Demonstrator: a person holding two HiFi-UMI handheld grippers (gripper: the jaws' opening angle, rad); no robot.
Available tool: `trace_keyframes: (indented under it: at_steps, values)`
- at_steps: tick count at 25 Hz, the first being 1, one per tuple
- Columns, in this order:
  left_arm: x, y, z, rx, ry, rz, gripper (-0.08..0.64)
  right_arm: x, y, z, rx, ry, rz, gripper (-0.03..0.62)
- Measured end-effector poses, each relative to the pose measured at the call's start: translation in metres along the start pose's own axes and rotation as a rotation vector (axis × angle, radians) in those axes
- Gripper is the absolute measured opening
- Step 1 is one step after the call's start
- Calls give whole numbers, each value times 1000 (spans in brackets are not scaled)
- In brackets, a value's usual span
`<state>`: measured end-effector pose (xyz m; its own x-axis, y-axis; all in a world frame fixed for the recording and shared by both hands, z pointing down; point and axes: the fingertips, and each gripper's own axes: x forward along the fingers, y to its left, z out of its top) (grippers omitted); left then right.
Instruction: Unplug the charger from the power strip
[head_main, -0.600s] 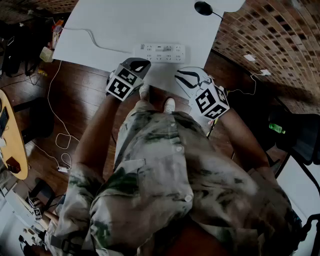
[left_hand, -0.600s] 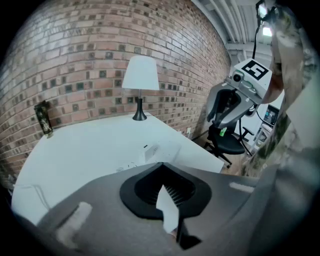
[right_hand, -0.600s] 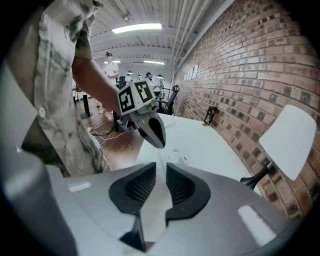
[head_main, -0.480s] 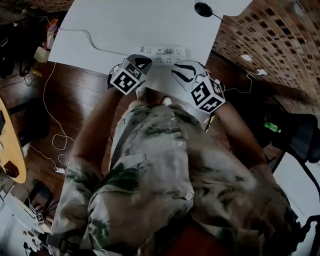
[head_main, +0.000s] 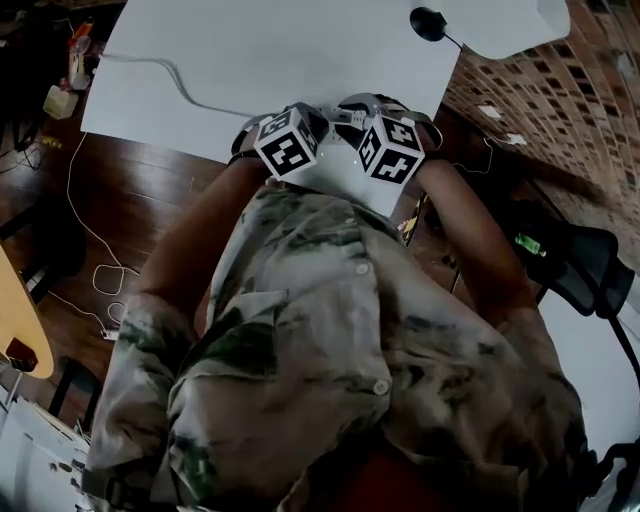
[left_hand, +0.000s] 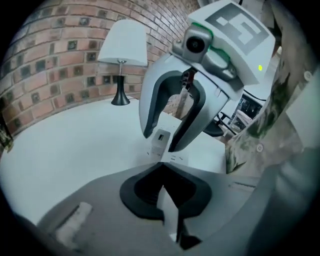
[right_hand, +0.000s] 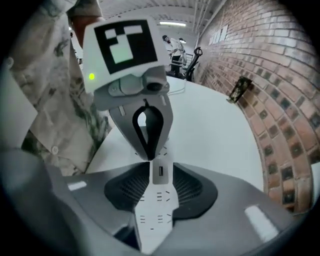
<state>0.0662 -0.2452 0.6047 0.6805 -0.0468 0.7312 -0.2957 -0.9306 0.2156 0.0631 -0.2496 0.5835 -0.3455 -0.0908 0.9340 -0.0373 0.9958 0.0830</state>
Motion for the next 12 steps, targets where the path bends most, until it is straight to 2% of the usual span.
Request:
trace_keyframes:
  at_steps: [2, 5, 12]
  values:
    - [-1, -2, 0, -12, -26, -36, 2, 9, 4, -2, -17, 44, 53, 130]
    - [-2, -4, 1, 6, -38, -51, 0, 13, 9, -3, -25, 80, 107, 108]
    - [0, -5, 0, -5, -6, -94, -2, 15, 10, -4, -23, 142, 154, 104]
